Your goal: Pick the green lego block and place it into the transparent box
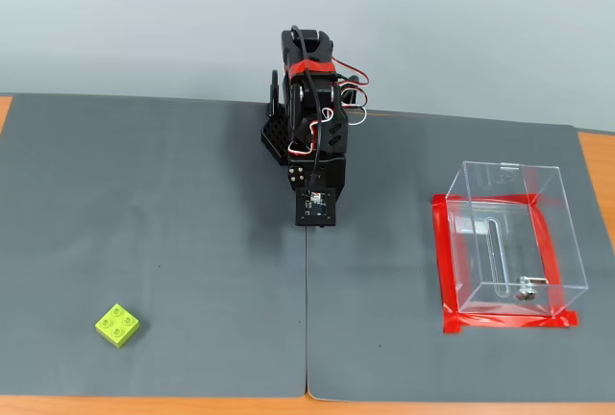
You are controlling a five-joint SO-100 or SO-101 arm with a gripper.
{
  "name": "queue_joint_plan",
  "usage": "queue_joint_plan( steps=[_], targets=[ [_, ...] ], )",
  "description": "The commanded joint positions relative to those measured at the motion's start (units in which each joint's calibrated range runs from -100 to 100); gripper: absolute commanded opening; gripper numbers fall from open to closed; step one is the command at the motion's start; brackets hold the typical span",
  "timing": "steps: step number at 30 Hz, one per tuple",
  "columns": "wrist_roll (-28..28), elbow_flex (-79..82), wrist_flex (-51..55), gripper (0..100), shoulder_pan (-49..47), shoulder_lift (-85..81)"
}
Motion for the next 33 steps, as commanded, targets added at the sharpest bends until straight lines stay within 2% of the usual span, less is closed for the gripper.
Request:
queue_joint_plan(
  steps=[1, 33],
  targets=[
    [0.2, -3.6, 0.0, 2, -0.1, 0.1],
    [0.1, -3.8, -0.5, 2, -0.6, 1.3]
  ],
)
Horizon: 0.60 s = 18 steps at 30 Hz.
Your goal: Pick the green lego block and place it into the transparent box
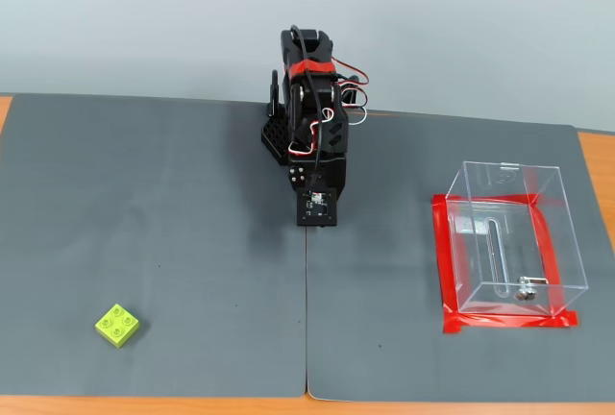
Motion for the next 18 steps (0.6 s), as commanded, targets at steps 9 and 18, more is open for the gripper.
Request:
queue_joint_plan(
  steps=[9, 18],
  targets=[
    [0.1, -12.3, -6.3, 2, 0.2, 21.2],
    [-0.4, -32.2, -6.9, 2, 5.1, 38.4]
  ],
)
